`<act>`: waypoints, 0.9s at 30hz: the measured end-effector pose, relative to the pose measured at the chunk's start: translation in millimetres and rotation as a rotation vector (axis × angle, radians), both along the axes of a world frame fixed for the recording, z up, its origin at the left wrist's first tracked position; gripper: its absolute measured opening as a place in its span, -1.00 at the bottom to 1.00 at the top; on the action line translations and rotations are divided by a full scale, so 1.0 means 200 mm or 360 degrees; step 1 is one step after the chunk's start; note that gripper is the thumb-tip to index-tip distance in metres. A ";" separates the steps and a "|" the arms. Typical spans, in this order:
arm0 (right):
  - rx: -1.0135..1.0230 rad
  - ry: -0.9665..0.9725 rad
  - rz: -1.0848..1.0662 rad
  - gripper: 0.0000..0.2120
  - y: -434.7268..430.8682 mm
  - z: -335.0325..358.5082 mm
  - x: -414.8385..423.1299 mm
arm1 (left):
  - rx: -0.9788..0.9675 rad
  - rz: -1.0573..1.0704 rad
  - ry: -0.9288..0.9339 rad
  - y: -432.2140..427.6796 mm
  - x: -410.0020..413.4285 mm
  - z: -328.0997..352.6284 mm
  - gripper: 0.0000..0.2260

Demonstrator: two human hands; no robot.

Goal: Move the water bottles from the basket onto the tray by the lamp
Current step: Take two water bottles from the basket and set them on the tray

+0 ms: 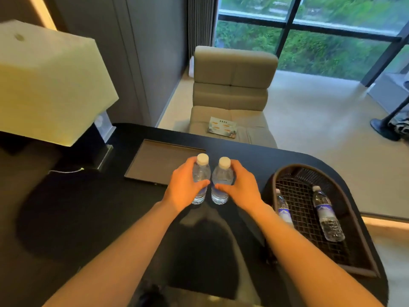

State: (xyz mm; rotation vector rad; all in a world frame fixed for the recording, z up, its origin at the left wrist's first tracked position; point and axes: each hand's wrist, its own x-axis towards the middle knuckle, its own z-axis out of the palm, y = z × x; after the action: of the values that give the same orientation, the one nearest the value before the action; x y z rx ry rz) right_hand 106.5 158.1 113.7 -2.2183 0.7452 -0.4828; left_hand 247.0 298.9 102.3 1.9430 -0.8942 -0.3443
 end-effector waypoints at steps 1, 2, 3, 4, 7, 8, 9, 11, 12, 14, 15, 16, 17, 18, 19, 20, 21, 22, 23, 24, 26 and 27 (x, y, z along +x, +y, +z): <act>0.0035 0.0001 -0.0001 -0.33 0.03 -0.02 0.10 | 0.0019 0.0040 -0.0001 0.03 0.09 -0.02 -0.39; 0.0068 0.0007 -0.0003 -0.35 0.05 -0.05 0.20 | 0.0044 0.0081 0.0005 0.05 0.19 -0.05 -0.39; 0.0099 0.0018 -0.0007 -0.36 0.07 -0.07 0.30 | 0.0077 0.0122 0.0019 0.07 0.29 -0.07 -0.39; 0.0127 0.0033 -0.0013 -0.38 0.09 -0.10 0.41 | 0.0114 0.0157 0.0036 0.09 0.39 -0.09 -0.38; 0.0194 0.0095 -0.0040 -0.45 0.12 -0.16 0.73 | 0.0203 0.0211 -0.0035 0.12 0.68 -0.16 -0.38; 0.0199 0.0117 -0.0039 -0.45 0.13 -0.19 0.84 | 0.0235 0.0229 -0.0075 0.12 0.78 -0.19 -0.38; 0.0197 0.0135 -0.0027 -0.43 0.13 -0.21 0.95 | 0.0273 0.0252 -0.0088 0.12 0.86 -0.21 -0.38; 0.0195 0.0143 -0.0008 -0.37 0.14 -0.27 1.14 | 0.0327 0.0283 -0.0056 0.12 1.04 -0.25 -0.37; 0.0198 0.0135 -0.0011 -0.35 0.14 -0.29 1.22 | 0.0341 0.0286 -0.0035 0.11 1.12 -0.28 -0.36; 0.0219 0.0126 -0.0018 -0.35 0.13 -0.34 1.36 | 0.0340 0.0294 0.0011 0.11 1.26 -0.34 -0.38; 0.0234 0.0125 -0.0010 -0.35 0.13 -0.36 1.43 | 0.0328 0.0299 0.0034 0.10 1.32 -0.36 -0.39; 0.0248 0.0127 0.0002 -0.36 0.13 -0.38 1.49 | 0.0314 0.0296 0.0053 0.10 1.38 -0.38 -0.40; 0.0260 0.0132 0.0012 -0.38 0.12 -0.39 1.54 | 0.0306 0.0283 0.0064 0.09 1.43 -0.40 -0.40; 0.0276 0.0139 0.0019 -0.39 0.12 -0.41 1.59 | 0.0303 0.0268 0.0070 0.08 1.48 -0.42 -0.41; 0.0293 0.0142 0.0023 -0.41 0.11 -0.42 1.64 | 0.0301 0.0259 0.0074 0.07 1.52 -0.44 -0.41; 0.0305 0.0143 0.0020 -0.42 0.11 -0.43 1.68 | 0.0296 0.0259 0.0079 0.06 1.56 -0.45 -0.41; 0.0309 0.0141 0.0006 -0.43 0.10 -0.44 1.72 | 0.0288 0.0262 0.0082 0.04 1.60 -0.46 -0.40; 0.0311 0.0135 -0.0016 -0.43 0.09 -0.44 1.76 | 0.0280 0.0261 0.0080 0.02 1.64 -0.47 -0.39; 0.0313 0.0126 -0.0036 -0.44 0.08 -0.44 1.80 | 0.0271 0.0252 0.0072 0.00 1.68 -0.47 -0.38; 0.0314 0.0121 -0.0049 -0.44 0.07 -0.44 1.83 | 0.0262 0.0238 0.0059 -0.02 1.72 -0.47 -0.38; 0.0299 0.0127 -0.0058 -0.45 0.04 -0.44 1.89 | 0.0250 0.0213 0.0028 -0.05 1.78 -0.48 -0.38; 0.0277 0.0131 -0.0056 -0.45 0.03 -0.43 1.92 | 0.0247 0.0208 0.0014 -0.07 1.81 -0.48 -0.38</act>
State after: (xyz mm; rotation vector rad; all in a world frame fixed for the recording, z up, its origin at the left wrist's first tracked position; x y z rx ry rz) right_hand 490.9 163.2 26.8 -2.0756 0.8384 -0.3324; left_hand 608.8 284.5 6.8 2.1290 -0.7489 -0.3538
